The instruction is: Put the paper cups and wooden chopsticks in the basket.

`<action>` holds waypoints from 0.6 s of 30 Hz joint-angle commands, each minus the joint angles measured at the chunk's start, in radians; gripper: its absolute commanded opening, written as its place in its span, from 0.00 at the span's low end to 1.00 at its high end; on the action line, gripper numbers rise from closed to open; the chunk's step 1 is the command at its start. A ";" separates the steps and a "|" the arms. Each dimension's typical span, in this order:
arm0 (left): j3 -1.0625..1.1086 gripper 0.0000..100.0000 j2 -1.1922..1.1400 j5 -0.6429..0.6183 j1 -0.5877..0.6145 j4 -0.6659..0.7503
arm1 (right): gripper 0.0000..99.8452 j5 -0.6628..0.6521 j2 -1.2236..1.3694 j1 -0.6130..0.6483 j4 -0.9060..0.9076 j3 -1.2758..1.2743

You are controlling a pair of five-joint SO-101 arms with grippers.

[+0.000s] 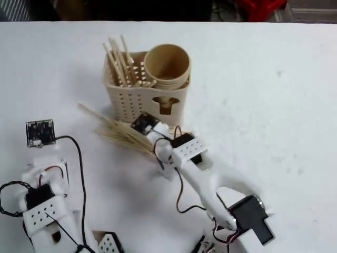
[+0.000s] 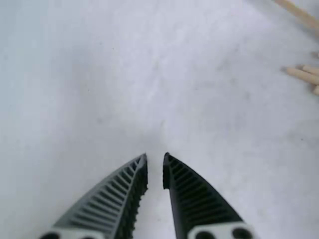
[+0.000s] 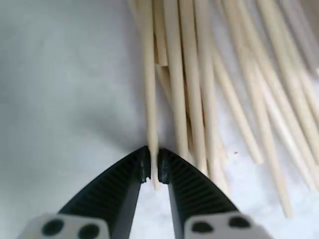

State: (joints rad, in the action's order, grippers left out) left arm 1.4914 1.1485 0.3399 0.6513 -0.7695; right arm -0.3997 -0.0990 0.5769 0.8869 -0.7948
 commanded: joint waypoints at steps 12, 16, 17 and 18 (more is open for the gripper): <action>-0.005 0.08 0.015 0.008 -0.013 0.028 | 0.18 -0.011 -0.295 -0.001 0.191 0.098; -0.005 0.08 0.015 0.008 -0.013 0.028 | 0.18 -0.011 -0.318 0.028 0.168 0.100; -0.005 0.08 0.015 0.008 -0.013 0.028 | 0.18 -0.011 -0.308 0.044 0.145 0.103; -0.005 0.08 0.015 0.008 -0.015 0.028 | 0.18 -0.011 -0.292 0.056 0.124 0.112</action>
State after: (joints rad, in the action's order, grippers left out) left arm 1.4914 1.1485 0.3399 0.6513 -0.7695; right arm -0.3997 -0.3798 0.5953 1.0572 -0.7426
